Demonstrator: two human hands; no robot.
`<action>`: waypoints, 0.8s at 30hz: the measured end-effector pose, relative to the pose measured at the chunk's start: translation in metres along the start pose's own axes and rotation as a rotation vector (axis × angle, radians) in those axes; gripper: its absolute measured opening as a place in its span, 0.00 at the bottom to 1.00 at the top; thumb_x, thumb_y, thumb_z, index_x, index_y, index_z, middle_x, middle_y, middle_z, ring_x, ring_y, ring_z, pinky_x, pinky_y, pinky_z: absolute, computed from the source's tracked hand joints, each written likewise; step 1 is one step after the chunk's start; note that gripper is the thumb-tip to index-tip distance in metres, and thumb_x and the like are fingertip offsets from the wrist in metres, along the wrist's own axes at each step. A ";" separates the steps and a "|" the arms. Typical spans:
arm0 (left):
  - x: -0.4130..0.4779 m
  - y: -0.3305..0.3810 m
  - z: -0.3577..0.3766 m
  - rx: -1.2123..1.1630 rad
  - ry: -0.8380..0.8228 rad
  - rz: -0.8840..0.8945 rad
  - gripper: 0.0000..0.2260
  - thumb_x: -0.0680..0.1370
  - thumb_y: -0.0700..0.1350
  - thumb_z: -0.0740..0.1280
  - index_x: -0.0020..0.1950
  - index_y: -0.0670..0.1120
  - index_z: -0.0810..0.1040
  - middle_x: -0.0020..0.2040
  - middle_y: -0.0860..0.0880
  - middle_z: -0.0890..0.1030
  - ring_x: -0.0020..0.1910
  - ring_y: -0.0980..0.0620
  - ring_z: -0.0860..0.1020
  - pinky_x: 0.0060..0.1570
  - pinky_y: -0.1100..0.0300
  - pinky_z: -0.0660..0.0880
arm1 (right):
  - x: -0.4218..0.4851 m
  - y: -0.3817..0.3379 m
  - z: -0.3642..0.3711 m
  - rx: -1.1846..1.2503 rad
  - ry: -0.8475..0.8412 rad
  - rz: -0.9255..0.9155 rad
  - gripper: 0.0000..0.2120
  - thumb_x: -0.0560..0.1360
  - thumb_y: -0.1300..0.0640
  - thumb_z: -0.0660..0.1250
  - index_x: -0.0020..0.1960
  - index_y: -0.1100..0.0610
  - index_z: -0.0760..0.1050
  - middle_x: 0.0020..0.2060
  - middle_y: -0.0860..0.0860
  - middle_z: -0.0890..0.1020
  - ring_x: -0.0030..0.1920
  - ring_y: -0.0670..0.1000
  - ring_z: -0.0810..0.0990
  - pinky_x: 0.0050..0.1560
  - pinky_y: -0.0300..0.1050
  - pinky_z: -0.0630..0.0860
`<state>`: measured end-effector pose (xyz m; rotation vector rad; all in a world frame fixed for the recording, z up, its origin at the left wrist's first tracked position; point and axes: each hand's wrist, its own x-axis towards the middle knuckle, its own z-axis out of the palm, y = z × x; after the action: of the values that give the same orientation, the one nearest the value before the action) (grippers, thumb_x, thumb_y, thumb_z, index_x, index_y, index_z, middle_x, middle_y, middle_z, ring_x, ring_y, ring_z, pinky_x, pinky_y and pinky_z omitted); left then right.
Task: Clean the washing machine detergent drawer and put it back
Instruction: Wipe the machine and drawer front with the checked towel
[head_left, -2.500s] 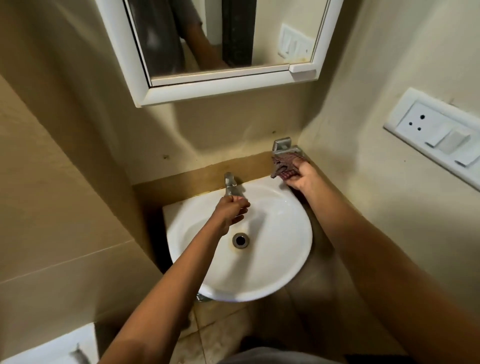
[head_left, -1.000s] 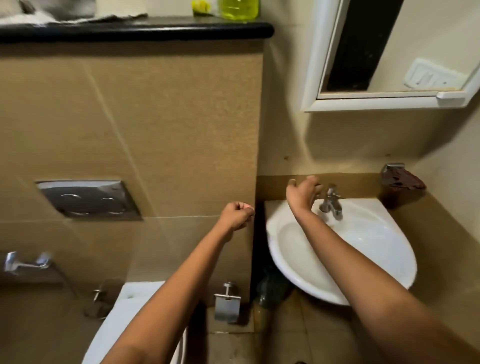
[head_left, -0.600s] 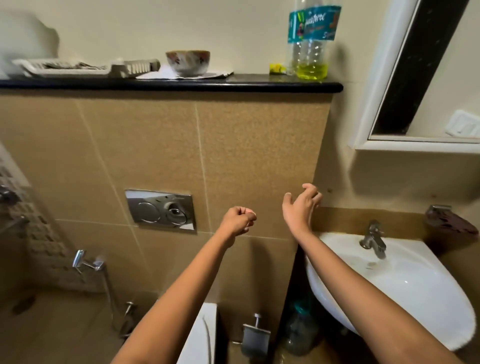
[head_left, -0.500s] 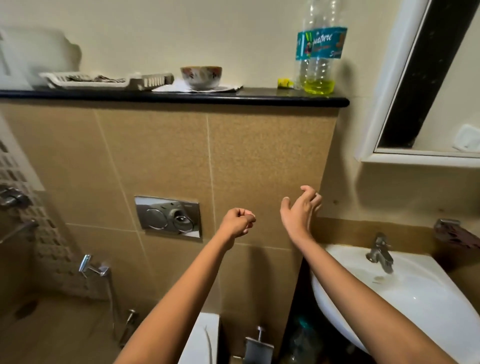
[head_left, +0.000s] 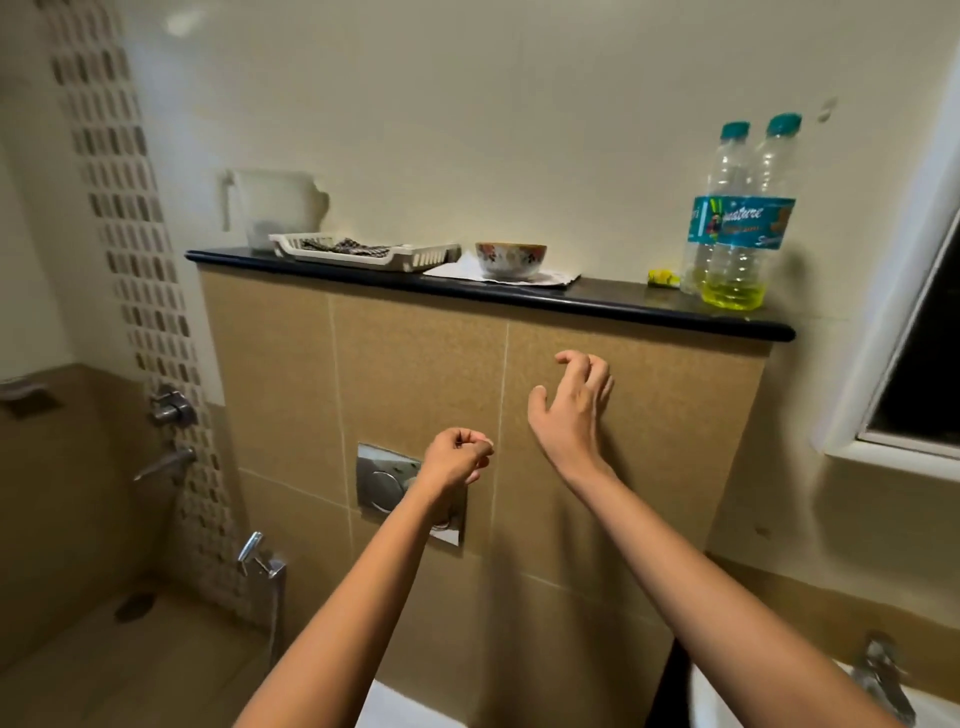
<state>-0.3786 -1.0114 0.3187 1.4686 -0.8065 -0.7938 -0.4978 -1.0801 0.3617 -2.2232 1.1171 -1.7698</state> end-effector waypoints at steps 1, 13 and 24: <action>0.001 0.004 -0.009 -0.011 0.026 0.004 0.08 0.78 0.35 0.65 0.41 0.45 0.74 0.34 0.48 0.74 0.29 0.58 0.72 0.29 0.66 0.66 | 0.007 -0.010 0.006 0.016 -0.029 -0.029 0.18 0.68 0.64 0.68 0.56 0.65 0.72 0.55 0.62 0.70 0.55 0.61 0.70 0.58 0.51 0.64; 0.011 0.031 -0.114 -0.032 0.179 0.062 0.07 0.78 0.34 0.64 0.41 0.44 0.73 0.32 0.48 0.72 0.21 0.62 0.69 0.21 0.70 0.63 | 0.071 -0.107 0.085 -0.008 -0.226 -0.229 0.16 0.72 0.61 0.62 0.59 0.63 0.69 0.57 0.60 0.70 0.59 0.59 0.66 0.61 0.47 0.61; 0.063 0.061 -0.241 0.044 0.199 0.168 0.03 0.77 0.38 0.67 0.46 0.45 0.75 0.38 0.49 0.77 0.38 0.56 0.76 0.36 0.64 0.71 | 0.158 -0.191 0.178 -0.033 -0.408 -0.357 0.16 0.75 0.67 0.60 0.63 0.65 0.71 0.60 0.62 0.73 0.62 0.60 0.71 0.62 0.46 0.65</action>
<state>-0.1419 -0.9413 0.3892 1.4713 -0.7871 -0.4980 -0.2399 -1.0965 0.5247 -2.7687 0.7049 -1.2963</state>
